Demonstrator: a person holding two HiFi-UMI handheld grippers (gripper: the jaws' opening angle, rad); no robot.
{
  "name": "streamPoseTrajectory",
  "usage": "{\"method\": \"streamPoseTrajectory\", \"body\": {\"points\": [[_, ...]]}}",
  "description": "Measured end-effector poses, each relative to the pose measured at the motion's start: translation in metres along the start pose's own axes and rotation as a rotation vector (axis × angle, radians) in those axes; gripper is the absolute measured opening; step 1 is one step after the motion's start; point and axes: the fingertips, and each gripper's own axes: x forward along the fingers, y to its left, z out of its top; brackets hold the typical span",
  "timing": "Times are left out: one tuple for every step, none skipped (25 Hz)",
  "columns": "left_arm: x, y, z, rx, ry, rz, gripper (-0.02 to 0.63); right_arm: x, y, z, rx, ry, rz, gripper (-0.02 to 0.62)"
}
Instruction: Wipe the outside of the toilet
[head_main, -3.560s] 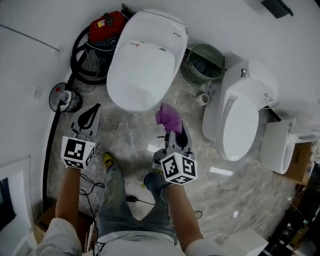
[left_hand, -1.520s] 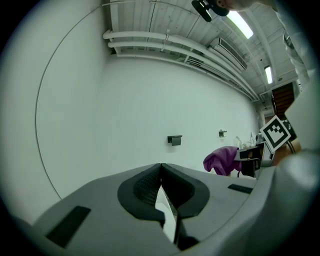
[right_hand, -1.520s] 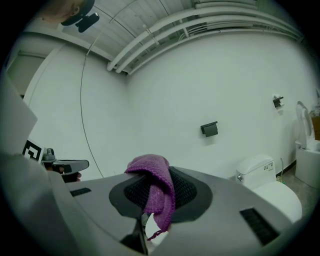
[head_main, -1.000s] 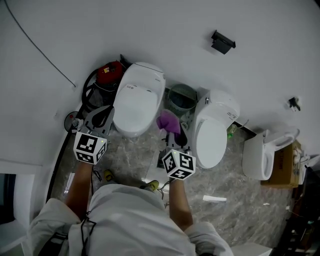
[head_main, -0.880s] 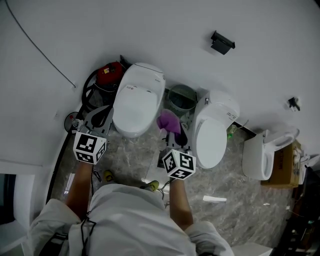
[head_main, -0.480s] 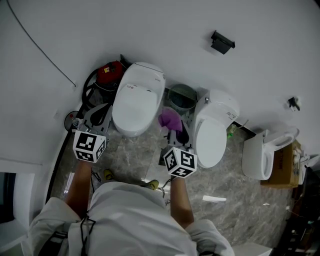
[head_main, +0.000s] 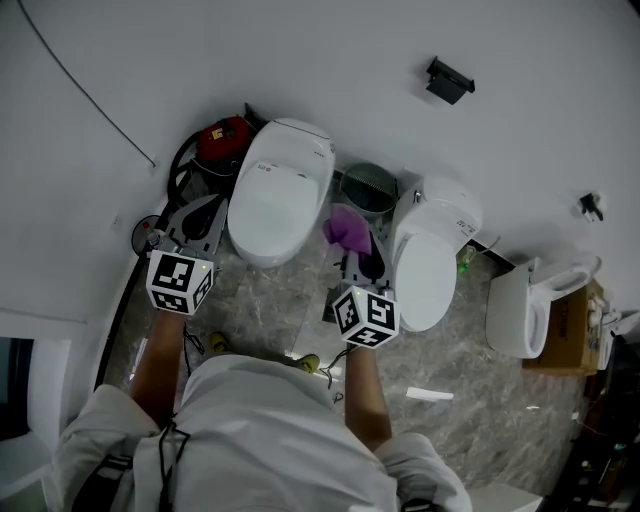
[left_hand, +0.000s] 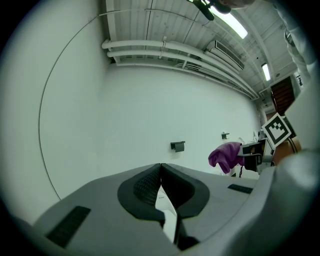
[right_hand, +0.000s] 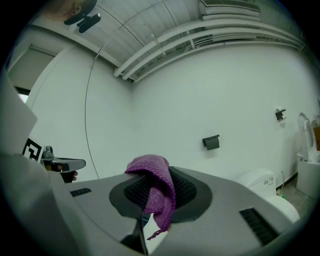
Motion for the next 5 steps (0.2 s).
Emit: {"method": "streamPoseTrajectory", "body": {"points": [[-0.0008,0.0004,-0.0001,0.000,-0.002,0.002,0.017,-0.0002,0.0008,-0.0003,-0.003,0.001,0.003,0.084],[-0.0020,0.0007,-0.0003,0.000,-0.005,0.005,0.017,-0.0006,0.0018,-0.0009,-0.007,0.003,0.007,0.084],[-0.0032,0.0013,-0.0002,-0.001,-0.009,0.009,0.017,-0.0008,0.0030,-0.0015,-0.011,0.005,0.010,0.085],[-0.0044,0.0019,-0.0001,-0.002,-0.013,0.013,0.017,-0.0009,0.0044,-0.0021,-0.016,0.008,0.014,0.084],[-0.0055,0.0026,0.0001,-0.002,-0.017,0.018,0.017,-0.0009,0.0058,-0.0026,-0.020,0.010,0.018,0.084]]}}
